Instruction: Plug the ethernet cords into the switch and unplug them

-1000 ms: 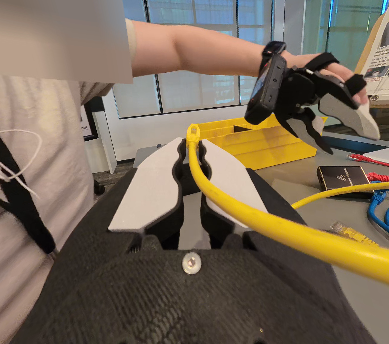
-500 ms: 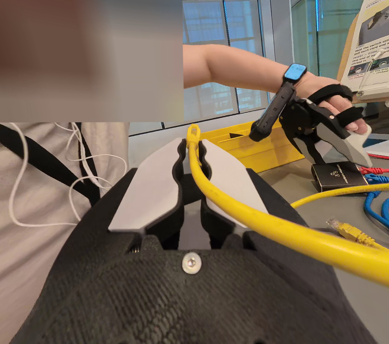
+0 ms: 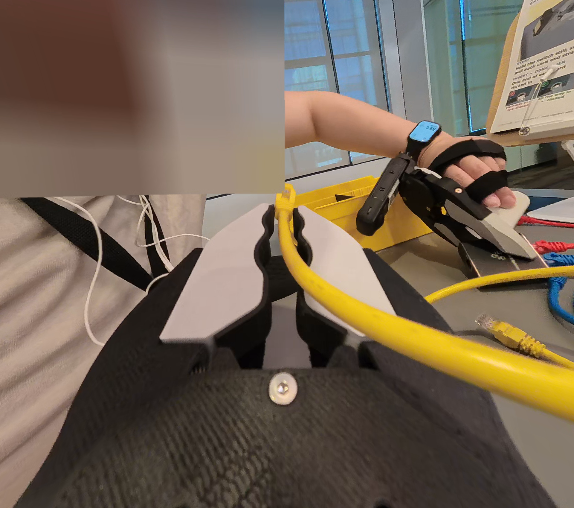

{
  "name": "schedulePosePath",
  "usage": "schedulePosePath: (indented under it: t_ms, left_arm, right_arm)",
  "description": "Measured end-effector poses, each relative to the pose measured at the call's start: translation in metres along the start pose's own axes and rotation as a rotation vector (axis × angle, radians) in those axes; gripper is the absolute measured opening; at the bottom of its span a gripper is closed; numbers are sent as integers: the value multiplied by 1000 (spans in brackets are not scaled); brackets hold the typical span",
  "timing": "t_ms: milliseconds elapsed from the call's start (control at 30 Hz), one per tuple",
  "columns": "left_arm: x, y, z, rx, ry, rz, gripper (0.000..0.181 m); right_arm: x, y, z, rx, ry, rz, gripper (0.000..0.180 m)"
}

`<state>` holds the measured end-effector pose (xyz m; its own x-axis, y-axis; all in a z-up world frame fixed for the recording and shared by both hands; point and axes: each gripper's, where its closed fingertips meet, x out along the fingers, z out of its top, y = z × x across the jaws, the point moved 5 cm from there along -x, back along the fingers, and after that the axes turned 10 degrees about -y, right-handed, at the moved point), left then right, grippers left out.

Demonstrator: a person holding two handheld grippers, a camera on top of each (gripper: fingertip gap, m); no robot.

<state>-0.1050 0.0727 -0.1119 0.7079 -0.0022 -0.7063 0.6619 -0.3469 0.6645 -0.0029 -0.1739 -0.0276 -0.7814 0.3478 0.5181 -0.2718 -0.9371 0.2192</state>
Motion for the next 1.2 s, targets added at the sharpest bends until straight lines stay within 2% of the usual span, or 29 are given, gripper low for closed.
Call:
schedulePosePath:
  t_ms: [67, 167, 333, 467, 600, 700, 867, 1100, 1200]
  left_arm:
    - [2, 8, 4, -60, 13, -12, 27]
    - [2, 26, 11, -288, 24, -64, 25]
    - [-20, 80, 4, -770, 44, 12, 25]
    - [-42, 109, -2, -1044, 91, 103, 25]
    - [-61, 125, 0, -1140, 197, 234, 25]
    - [-71, 128, -2, -1240, 270, 339, 25]
    - [-112, 138, -6, -1418, 280, 647, 24]
    - [-171, 141, -12, -1444, 371, 895, 24]
    - [-181, 136, -7, -1440, 423, 970, 24]
  right_arm:
    - [0, 0, 1, 1, -4, 2, 12]
    - [0, 0, 1, -9, -1, -4, 12]
    - [-3, -10, -2, -38, 34, -103, 12]
    - [-6, -16, 4, -37, 1, -166, 12]
    - [-4, -21, 12, -9, -38, -225, 12]
    - [13, -24, 25, 2, -23, -226, 12]
    - [54, -36, 62, -96, 62, -189, 12]
    - [114, -60, 128, -143, 101, -91, 12]
    - [137, -73, 145, -119, 129, -60, 12]
